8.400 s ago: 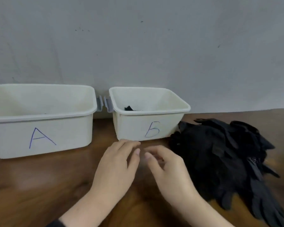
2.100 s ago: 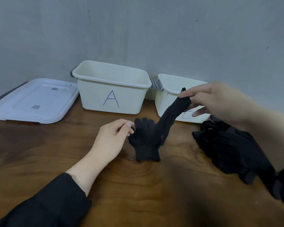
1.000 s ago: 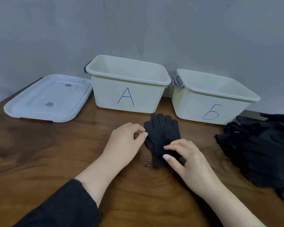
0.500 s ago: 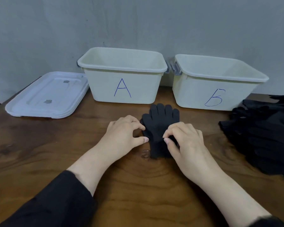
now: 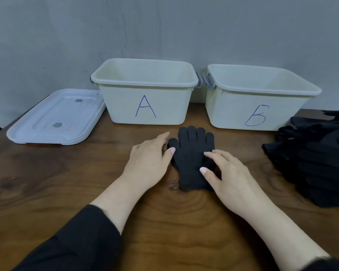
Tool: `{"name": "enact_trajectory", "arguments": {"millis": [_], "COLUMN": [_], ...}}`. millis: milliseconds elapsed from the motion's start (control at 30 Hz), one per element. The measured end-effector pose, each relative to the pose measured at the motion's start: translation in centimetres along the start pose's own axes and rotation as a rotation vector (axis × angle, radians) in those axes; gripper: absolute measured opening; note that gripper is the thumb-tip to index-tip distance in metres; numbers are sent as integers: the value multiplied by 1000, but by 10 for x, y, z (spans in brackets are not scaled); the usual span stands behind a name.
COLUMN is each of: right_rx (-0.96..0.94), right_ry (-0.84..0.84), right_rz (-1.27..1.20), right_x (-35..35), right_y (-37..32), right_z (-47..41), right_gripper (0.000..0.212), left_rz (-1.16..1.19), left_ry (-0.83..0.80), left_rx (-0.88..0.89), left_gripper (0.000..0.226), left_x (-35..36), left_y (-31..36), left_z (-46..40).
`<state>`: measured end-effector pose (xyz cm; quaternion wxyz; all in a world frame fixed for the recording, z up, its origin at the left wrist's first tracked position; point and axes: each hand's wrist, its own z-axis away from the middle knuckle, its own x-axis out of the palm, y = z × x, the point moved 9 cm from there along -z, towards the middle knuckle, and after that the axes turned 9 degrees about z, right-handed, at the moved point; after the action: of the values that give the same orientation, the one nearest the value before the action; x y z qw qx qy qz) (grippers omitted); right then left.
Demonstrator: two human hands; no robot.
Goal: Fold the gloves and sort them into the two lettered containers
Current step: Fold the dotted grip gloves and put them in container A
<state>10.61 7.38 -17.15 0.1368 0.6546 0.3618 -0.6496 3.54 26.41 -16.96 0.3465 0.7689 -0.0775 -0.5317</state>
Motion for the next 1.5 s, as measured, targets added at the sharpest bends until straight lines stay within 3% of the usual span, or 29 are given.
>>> {"name": "enact_trajectory", "arguments": {"millis": [267, 467, 667, 800, 933, 1000, 1133, 1200, 1300, 1500], "right_rx": [-25, -53, -98, -178, -224, -208, -198, -182, -144, -66], "right_ry": [35, 73, 57, 13, 1, 36, 85, 112, 168, 247], "right_rz": [-24, -64, -65, -56, -67, -102, -99, -96, -83, -9], "right_x": [5, 6, 15, 29, 34, 30, 20, 13, -3, -31], "right_y": [-8, -21, -52, -84, -101, -97, -82, -68, -37, 36], "right_z": [0, 1, -3, -6, -5, -5, -2, 2, 12, 40], "right_gripper": [47, 44, 44, 44, 43, 42, 35, 31, 24, 19], "left_rz": [-49, 307, 415, 345, 23, 5, 53, -11, -99, 62], "left_ry": [116, 153, 308, 356, 378, 417, 222, 132, 136, 59], "left_rx": [4, 3, -56, -102, -206, -143, 148, 189, 249, 305], "left_gripper": [40, 40, 37, 35, 33, 27, 22, 27, 30, 30], "left_x": [10, 0, -38, -63, -81, -89, -66, -46, -29, 25], "left_y": [12, 7, -19, -48, -70, -60, -1, 19, 47, 102], "left_z": [-16, -14, 1, 12, 21, 26, 38, 44, 50, 56]}}
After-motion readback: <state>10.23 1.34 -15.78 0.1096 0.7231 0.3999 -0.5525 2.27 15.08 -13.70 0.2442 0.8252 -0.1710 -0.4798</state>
